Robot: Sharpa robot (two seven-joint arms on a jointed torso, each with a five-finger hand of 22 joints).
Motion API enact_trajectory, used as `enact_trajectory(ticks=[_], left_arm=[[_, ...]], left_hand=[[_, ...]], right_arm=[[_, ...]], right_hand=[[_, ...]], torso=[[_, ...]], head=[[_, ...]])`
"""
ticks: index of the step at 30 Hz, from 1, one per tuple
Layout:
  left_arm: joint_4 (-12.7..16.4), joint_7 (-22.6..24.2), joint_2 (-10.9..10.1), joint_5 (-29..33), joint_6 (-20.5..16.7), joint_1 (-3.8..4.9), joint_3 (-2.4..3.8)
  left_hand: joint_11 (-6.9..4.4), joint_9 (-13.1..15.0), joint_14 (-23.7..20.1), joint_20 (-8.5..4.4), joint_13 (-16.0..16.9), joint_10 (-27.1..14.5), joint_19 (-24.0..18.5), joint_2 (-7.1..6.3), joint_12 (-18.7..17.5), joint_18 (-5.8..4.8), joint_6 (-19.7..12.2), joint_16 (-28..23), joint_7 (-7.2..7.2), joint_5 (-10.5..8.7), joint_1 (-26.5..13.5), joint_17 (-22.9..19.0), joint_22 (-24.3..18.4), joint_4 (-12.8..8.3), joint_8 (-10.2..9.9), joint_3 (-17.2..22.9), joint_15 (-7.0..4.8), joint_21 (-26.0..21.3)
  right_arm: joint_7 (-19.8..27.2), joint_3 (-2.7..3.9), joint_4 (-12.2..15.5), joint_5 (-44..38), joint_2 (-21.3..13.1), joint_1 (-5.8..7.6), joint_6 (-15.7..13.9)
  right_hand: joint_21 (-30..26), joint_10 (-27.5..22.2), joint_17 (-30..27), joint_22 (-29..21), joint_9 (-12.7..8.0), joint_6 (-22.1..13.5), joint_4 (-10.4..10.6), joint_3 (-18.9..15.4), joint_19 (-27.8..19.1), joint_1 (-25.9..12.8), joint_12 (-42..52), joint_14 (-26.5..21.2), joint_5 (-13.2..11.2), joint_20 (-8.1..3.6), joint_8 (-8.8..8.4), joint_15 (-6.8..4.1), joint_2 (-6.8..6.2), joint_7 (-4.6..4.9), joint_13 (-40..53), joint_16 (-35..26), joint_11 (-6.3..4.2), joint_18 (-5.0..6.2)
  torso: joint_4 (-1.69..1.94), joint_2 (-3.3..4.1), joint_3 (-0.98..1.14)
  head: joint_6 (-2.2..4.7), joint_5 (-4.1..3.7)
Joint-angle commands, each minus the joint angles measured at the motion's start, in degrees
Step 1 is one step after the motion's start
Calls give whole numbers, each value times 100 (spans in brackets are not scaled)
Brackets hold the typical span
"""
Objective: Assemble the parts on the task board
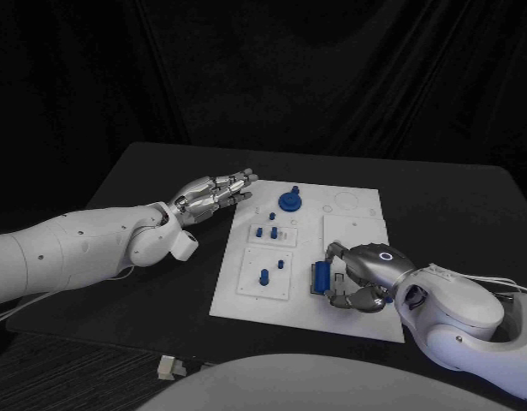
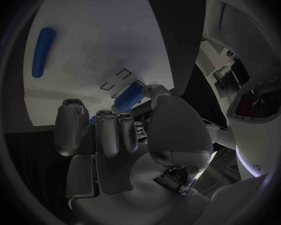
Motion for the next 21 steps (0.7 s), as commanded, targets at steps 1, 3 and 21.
enact_trajectory(ticks=[1, 3, 21], left_arm=[[6, 104, 15, 36, 76, -8, 6], [4, 100, 16, 36, 79, -8, 6], [-1, 72, 24, 36, 110, -10, 6]], left_hand=[[50, 5, -3, 29, -1, 10, -1, 24, -5, 85, 25, -21, 33, 23, 26, -9, 6, 3, 17, 37, 24, -11], [50, 5, -3, 29, -1, 10, -1, 24, -5, 85, 25, -21, 33, 23, 26, -9, 6, 3, 17, 37, 24, -11], [53, 6, -3, 29, -1, 10, -1, 23, -5, 85, 27, -21, 36, 23, 23, -9, 5, 9, 19, 46, 25, -11]], right_arm=[[-51, 2, 29, -37, -3, -12, 123], [-62, 2, 30, -37, 0, -13, 151], [-192, 2, -7, -37, 53, -17, 387]], right_hand=[[13, 598, 970, 1075, 218, 153, 9, 49, 23, -38, 14, 484, -12, -41, -32, -33, 18, -115, 1509, 14, -10, 15], [13, 598, 969, 1075, 210, 142, 8, 58, 24, -59, 14, 484, -45, -40, -48, -31, 16, -112, 1509, 14, -7, 15], [-45, 598, 930, 1057, 31, -115, -21, 182, -1, -111, 14, 472, -580, -2, -370, 17, -28, -37, 1509, -11, 55, 26]], torso=[[-2, 1, 0], [-1, 0, 1], [0, -2, 1]], head=[[0, -2], [0, -7], [0, 1]])
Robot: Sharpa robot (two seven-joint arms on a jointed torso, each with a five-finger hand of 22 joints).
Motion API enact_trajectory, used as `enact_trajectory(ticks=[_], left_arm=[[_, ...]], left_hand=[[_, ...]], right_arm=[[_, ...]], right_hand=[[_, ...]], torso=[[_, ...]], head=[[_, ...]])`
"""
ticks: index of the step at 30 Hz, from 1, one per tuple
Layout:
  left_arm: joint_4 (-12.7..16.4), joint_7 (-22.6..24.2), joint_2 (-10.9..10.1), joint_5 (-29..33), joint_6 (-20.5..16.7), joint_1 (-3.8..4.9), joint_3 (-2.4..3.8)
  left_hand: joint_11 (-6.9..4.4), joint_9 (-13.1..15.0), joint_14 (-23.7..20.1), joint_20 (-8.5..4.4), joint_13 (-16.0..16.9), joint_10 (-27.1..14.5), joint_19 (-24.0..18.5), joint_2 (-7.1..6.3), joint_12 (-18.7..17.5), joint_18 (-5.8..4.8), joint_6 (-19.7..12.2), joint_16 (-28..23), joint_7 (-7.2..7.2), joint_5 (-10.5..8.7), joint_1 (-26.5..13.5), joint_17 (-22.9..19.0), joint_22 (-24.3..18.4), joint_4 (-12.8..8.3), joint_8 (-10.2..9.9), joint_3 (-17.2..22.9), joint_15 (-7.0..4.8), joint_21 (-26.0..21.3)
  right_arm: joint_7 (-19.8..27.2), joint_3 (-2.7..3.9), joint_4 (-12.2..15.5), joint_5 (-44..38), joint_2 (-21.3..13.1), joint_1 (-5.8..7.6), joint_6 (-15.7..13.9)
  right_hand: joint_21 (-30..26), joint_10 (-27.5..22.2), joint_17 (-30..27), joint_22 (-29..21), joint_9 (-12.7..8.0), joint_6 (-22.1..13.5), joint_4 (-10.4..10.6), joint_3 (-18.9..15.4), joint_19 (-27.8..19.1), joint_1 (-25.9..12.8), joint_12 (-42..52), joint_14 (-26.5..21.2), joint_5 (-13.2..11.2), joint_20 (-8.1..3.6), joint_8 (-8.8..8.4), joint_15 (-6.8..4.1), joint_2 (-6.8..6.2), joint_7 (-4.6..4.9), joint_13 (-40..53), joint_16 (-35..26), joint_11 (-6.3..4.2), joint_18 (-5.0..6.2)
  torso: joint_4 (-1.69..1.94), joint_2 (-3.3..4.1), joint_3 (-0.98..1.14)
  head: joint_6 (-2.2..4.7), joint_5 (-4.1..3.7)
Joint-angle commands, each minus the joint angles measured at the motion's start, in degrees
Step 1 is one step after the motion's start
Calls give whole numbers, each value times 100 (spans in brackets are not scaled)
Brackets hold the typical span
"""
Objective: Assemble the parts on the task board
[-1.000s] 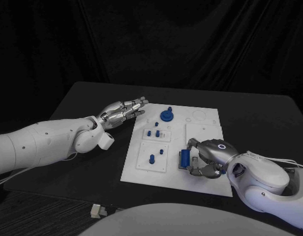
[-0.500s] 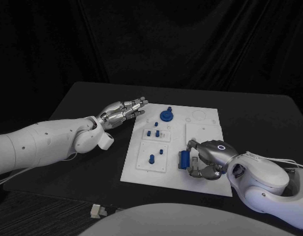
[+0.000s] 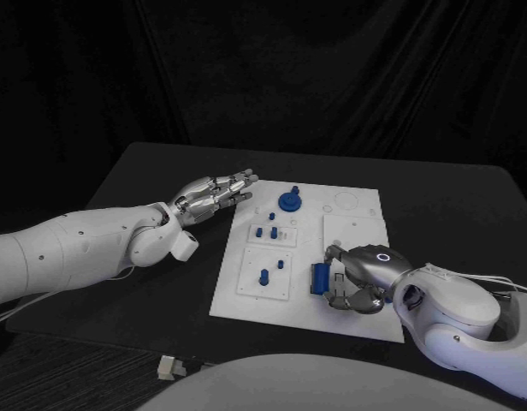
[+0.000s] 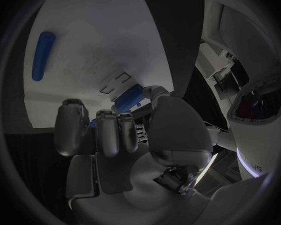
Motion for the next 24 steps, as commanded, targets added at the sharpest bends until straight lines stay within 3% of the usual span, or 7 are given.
enact_trajectory(ticks=[1, 3, 4, 6, 16, 19, 24], left_arm=[[8, 77, 9, 36, 80, -8, 6], [8, 72, 7, 36, 80, -9, 6], [8, 70, 7, 36, 81, -9, 6], [7, 68, 7, 36, 82, -9, 6], [-4, 56, 10, 36, 89, -10, 6], [-5, 51, 9, 36, 92, -10, 6], [-2, 46, 2, 36, 93, -10, 6]], left_hand=[[37, 6, -2, 29, -1, -7, -2, 23, -5, 85, 7, -21, 16, 23, 23, -5, 5, -7, 19, 30, 25, -11], [37, 6, -2, 29, -1, -7, -2, 23, -5, 85, 7, -21, 16, 23, 23, -5, 5, -7, 19, 30, 25, -11], [37, 6, -2, 29, -1, -7, -2, 23, -5, 85, 7, -21, 16, 23, 23, -5, 5, -7, 19, 30, 25, -11], [37, 6, -2, 29, -1, -7, -2, 23, -5, 85, 7, -21, 16, 23, 23, -5, 5, -7, 19, 30, 25, -11], [37, 6, -2, 29, -1, -7, -2, 23, -5, 85, 7, -21, 16, 23, 23, -5, 5, -7, 19, 30, 25, -11], [40, 6, -2, 30, 0, -6, -1, 21, -4, 85, 12, -21, 19, 23, 21, -5, 6, -2, 21, 41, 27, -10], [40, 6, -2, 30, 0, -6, -1, 21, -4, 85, 12, -21, 19, 23, 21, -5, 6, -2, 21, 41, 27, -10]], right_arm=[[-140, -6, 1, -34, 8, -17, 182], [-161, -6, -1, -34, 8, -17, 195], [-170, -6, -2, -34, 8, -17, 194], [-178, -6, -2, -34, 5, -18, 183], [-194, -6, 7, -34, -6, -19, 192], [-198, -6, 12, -34, -9, -20, 182], [-199, -6, 32, -34, -32, -20, 109]], right_hand=[[-37, 599, 928, 1055, -10, -147, 0, 21, -6, 2, 14, 471, -407, 6, -190, 32, -49, 1, 1509, -13, 69, 27], [-37, 599, 930, 1055, -127, -197, -24, -149, -8, 31, 14, 471, -2138, 56, -348, 92, -73, 75, 1509, -11, 141, 26], [-38, 599, 926, 1055, -158, -230, -32, -177, -8, 53, 14, 470, -2331, 68, -388, 101, -63, 86, 1509, -13, 153, 26], [-38, 599, 927, 1055, -173, -235, -39, -190, -8, 73, 14, 470, -2369, 75, -401, 107, -56, 92, 1509, -13, 159, 27], [-76, 599, 900, 1044, -547, -673, 46, -641, -21, 159, 14, 462, -3472, 142, -868, 170, -157, 175, 1509, -28, 229, 37], [-80, 599, 896, 1043, -630, -721, 58, -737, -22, 168, 14, 460, -3614, 152, -1073, 180, -233, 187, 1509, -29, 238, 38], [-86, 599, 893, 1041, -695, -735, 66, -804, -24, 195, 14, 460, -3751, 159, -1184, 184, -295, 191, 1509, -31, 244, 40]], torso=[[-1, -1, 0], [-1, 0, 1], [1, 0, 1], [0, -1, 1], [3, 3, 0], [2, 1, 0], [0, 1, 2]], head=[[0, 1], [0, -4], [0, -5], [0, -4], [0, -6], [0, -1], [0, 6]])
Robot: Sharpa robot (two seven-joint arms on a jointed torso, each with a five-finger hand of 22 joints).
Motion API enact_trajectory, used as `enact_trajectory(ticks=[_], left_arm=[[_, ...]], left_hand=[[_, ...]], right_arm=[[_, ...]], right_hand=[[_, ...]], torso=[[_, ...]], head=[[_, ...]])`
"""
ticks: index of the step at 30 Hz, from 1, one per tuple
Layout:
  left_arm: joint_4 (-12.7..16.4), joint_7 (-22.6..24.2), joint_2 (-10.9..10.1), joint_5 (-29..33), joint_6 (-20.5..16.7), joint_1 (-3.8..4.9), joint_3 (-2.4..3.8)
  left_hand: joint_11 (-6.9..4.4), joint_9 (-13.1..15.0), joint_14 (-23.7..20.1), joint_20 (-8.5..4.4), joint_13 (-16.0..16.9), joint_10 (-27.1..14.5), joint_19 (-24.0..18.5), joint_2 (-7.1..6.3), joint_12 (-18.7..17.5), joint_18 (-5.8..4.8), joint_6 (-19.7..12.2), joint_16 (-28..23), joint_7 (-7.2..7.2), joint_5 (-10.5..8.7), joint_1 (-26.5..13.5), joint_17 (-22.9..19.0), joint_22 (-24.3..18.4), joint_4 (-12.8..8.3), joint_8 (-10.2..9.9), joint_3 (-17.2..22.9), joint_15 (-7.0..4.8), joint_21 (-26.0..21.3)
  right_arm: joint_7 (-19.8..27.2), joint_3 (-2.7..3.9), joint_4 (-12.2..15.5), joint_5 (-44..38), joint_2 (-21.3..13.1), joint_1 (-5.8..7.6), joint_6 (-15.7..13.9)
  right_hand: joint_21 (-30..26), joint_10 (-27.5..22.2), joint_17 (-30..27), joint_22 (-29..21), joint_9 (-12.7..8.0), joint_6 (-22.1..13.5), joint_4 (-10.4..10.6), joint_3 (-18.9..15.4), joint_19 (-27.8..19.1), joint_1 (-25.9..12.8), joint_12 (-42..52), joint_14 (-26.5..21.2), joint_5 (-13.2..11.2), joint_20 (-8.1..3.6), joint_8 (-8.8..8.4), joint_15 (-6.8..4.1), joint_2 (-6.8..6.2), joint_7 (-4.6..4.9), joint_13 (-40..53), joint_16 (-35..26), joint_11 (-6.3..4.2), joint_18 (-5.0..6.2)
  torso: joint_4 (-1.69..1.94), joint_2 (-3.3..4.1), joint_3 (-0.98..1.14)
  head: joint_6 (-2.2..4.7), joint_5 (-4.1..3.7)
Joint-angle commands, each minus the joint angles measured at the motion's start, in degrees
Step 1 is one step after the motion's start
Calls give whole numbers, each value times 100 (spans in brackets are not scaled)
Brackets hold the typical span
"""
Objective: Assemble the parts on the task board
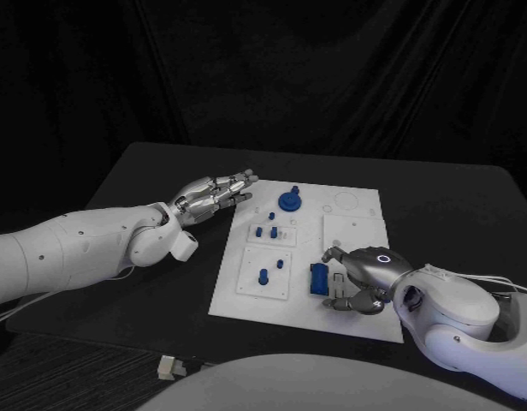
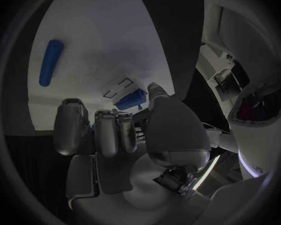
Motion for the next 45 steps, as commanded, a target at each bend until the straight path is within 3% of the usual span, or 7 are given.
enact_trajectory(ticks=[1, 11, 13, 22, 35, 40, 45], left_arm=[[10, 57, 2, 36, 70, -7, 6], [12, 62, -8, 36, 70, -8, 6], [10, 62, -7, 36, 71, -8, 6], [8, 62, 5, 36, 76, -10, 6], [14, 59, -2, 36, 82, -10, 6], [15, 54, -1, 36, 88, -11, 6], [15, 50, -5, 36, 89, -11, 6]], left_hand=[[40, 6, -2, 30, 0, -6, -1, 21, -4, 85, 13, -21, 19, 23, 21, -8, 6, -2, 21, 41, 27, -10], [42, 7, -2, 31, 0, -4, 0, 20, -3, 85, 20, -21, 22, 25, 22, -8, 8, 0, 23, 49, 28, -9], [42, 7, -2, 31, 0, -4, 0, 20, -3, 85, 20, -21, 22, 25, 22, -8, 8, 0, 23, 49, 28, -9], [42, 7, -2, 31, 0, -4, 0, 20, -3, 85, 20, -21, 22, 25, 22, -8, 8, 0, 23, 49, 28, -9], [42, 7, -2, 31, 0, -4, 0, 20, -3, 85, 20, -21, 22, 25, 22, -8, 8, 0, 23, 49, 28, -9], [42, 7, -2, 31, 0, -4, 0, 20, -3, 85, 20, -21, 22, 25, 22, -8, 8, 0, 23, 49, 28, -9], [48, 7, -2, 33, 0, -4, 2, 17, -3, 85, 24, -21, 27, 26, 21, -8, 9, 6, 26, 67, 32, -8]], right_arm=[[-117, 1, 33, -36, -27, -15, -50], [11, 2, 113, -36, -170, -14, -589], [28, 2, 115, -36, -178, -14, -645], [31, 2, 42, -36, -101, -14, -608], [-9, 1, -119, -36, 82, -34, -441], [-12, 1, -153, -36, 114, -50, -416], [-9, 1, -161, -36, 125, -55, -354]], right_hand=[[-21, 589, 891, 1037, -38, -29, 12, -69, 6, -8, 14, 449, -95, 45, -82, 31, -97, 178, 1509, -32, 47, 40], [45, 589, 934, 1057, -128, 70, 26, -144, 38, -262, 14, 464, -330, 40, -55, 19, -76, 161, 1509, -4, 32, 27], [66, 589, 951, 1062, -129, 231, 10, -25, 49, -341, 14, 471, 55, 33, 173, 14, 122, 152, 1509, 7, 24, 24], [47, 589, 927, 1056, -225, 364, -19, 89, 42, -326, 14, 465, 781, 25, 171, 4, 328, 144, 1509, -7, 17, 28], [9, 589, 900, 1045, -284, 423, -109, 181, 25, 11, 14, 457, 1413, 21, 150, 0, 378, 139, 1509, -23, 12, 35], [-2, 589, 891, 1042, -289, 447, -203, 276, 20, 250, 14, 453, 1994, 15, 136, -6, 388, 136, 1509, -28, 5, 37], [9, 589, 894, 1046, -288, 461, -334, 330, 24, 443, 14, 454, 1822, 10, 129, -10, 365, 132, 1509, -26, 1, 35]], torso=[[0, 0, 2], [1, -2, 1], [2, 1, 1], [4, 2, -1], [3, 2, -1], [0, -2, 0], [-2, -1, 1]], head=[[0, 8], [0, 10], [0, 4], [0, 6], [0, 19], [0, 27], [0, 26]])
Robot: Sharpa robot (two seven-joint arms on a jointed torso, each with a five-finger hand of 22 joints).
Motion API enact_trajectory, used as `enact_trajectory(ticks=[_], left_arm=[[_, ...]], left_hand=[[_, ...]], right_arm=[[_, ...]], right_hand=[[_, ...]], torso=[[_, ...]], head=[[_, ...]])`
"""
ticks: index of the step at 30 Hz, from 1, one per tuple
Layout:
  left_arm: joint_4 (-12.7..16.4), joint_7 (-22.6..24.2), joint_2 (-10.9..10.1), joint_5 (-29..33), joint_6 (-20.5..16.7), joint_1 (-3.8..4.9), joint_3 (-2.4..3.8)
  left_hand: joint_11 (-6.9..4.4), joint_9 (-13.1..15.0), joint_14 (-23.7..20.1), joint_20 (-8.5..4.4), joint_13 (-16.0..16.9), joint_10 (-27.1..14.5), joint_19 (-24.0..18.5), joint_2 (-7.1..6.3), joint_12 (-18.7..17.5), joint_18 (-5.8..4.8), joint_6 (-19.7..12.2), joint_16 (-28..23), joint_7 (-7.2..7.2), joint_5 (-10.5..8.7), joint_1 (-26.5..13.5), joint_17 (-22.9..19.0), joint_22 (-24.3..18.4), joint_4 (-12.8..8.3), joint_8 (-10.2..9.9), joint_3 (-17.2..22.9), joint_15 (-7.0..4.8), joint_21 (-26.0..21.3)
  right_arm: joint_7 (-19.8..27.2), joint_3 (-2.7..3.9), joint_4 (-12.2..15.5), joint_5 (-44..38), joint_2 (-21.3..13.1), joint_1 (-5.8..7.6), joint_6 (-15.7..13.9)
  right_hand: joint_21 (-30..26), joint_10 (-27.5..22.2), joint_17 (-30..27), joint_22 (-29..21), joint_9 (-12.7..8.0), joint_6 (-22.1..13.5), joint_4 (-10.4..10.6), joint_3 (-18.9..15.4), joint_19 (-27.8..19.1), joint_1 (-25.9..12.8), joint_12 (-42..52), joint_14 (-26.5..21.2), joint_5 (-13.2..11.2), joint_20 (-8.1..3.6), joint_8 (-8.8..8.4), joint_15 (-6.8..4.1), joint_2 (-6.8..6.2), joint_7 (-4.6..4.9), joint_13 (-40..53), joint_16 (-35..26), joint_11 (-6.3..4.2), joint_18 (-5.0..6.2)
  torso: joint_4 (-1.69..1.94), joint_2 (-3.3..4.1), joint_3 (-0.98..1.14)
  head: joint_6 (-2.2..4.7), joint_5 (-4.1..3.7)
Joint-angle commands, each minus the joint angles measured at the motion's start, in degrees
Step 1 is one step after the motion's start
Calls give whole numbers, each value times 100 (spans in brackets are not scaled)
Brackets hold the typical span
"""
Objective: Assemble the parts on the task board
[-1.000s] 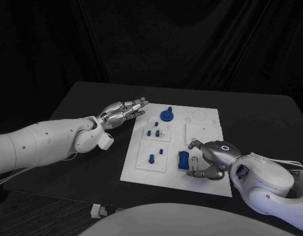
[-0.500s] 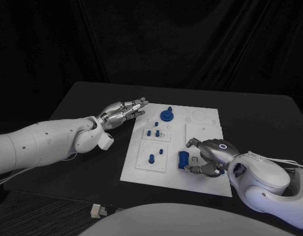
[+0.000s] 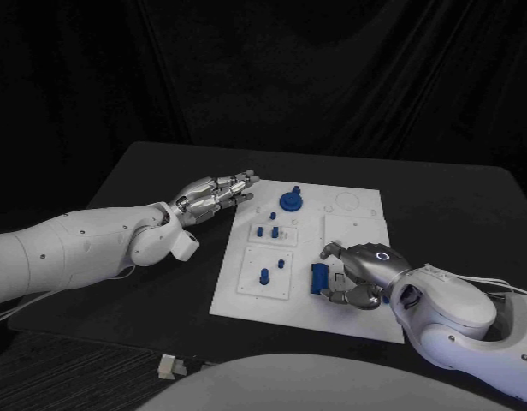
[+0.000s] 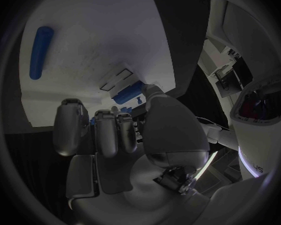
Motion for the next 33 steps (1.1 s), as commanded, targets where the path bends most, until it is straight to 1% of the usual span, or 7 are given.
enact_trajectory(ticks=[1, 7, 10, 14, 18, 27, 33], left_arm=[[12, 57, 3, 36, 67, -7, 6], [12, 51, 4, 36, 74, -8, 6], [10, 48, 6, 36, 78, -8, 6], [8, 45, 8, 36, 85, -8, 6], [11, 43, 5, 36, 92, -8, 6], [15, 47, -10, 36, 93, -9, 6], [10, 65, -11, 36, 77, -9, 6]], left_hand=[[51, 7, -2, 33, 0, -1, 2, 17, -4, 85, 24, -21, 27, 26, 21, -6, 10, 1, 26, 40, 32, -8], [51, 7, -2, 34, 0, -1, 3, 16, -4, 85, 25, -21, 28, 26, 20, -6, 11, 2, 27, 43, 33, -8], [51, 7, -2, 34, 0, -1, 3, 16, -4, 85, 25, -21, 28, 26, 20, -6, 11, 2, 27, 43, 33, -8], [51, 7, -2, 34, 0, -1, 3, 16, -4, 85, 25, -21, 28, 26, 20, -6, 11, 2, 27, 43, 33, -8], [53, 7, -2, 35, 0, -2, 4, 15, -4, 85, 22, -21, 29, 26, 20, -6, 13, 4, 27, 50, 36, -6], [55, 7, -2, 38, 0, -2, 14, 14, -4, 87, 23, -21, 31, 33, 25, -6, 28, 1, 28, 63, 40, 2], [56, 7, -2, 40, 0, -1, 19, 13, -4, 89, 24, -21, 32, 35, 28, -6, 35, -1, 29, 72, 41, 6]], right_arm=[[-58, 3, -31, -41, -2, -19, 107], [-35, 3, -28, -41, 8, -28, 191], [-14, 3, -21, -41, 2, -30, 184], [24, 3, -7, -41, -20, -31, 116], [81, 3, 13, -40, -60, -31, -38], [324, 4, 168, 173, -324, -9, -645], [467, 5, 290, 594, -569, 212, -807]], right_hand=[[-19, 589, 895, 1047, -8, 46, -88, -11, 0, 123, 14, 454, -505, -12, -37, -10, 15, 101, 1510, -25, 1, 36], [-8, 589, 885, 1050, -6, 61, -89, -193, 7, 179, 14, 453, -1978, -10, -43, -9, -104, 97, 1510, -31, 2, 33], [2, 589, 889, 1053, -5, 55, 295, -394, 11, 168, 14, 455, -2849, -17, -42, -13, -555, 89, 1510, -28, -8, 31], [8, 589, 896, 1055, -4, 46, 321, -950, 12, -100, 14, 456, -3293, -26, -49, -25, -1097, 79, 1510, -24, -15, 29], [26, 589, 910, 1060, -2, 48, 335, -1323, 18, -313, 14, 460, -3271, -34, -50, -32, -1228, 71, 1510, -16, -22, 25], [135, 589, 985, 1091, 19, 194, 335, -1664, 63, -877, 14, 483, -3238, -64, 7, -68, -1170, 16, 1510, 29, -66, 3], [211, 589, 1048, 1111, 44, 512, 294, -934, 99, -845, 14, 503, -3064, -76, 138, -80, -214, -5, 1510, 67, -85, -11]], torso=[[-6, -2, 2], [-4, -2, 1], [-3, 0, 1], [-2, -1, 1], [-4, -3, 1], [-4, -4, 1], [-4, -5, -1]], head=[[0, -3], [0, -11], [0, -13], [0, -7], [0, 7], [0, 23], [0, 9]])
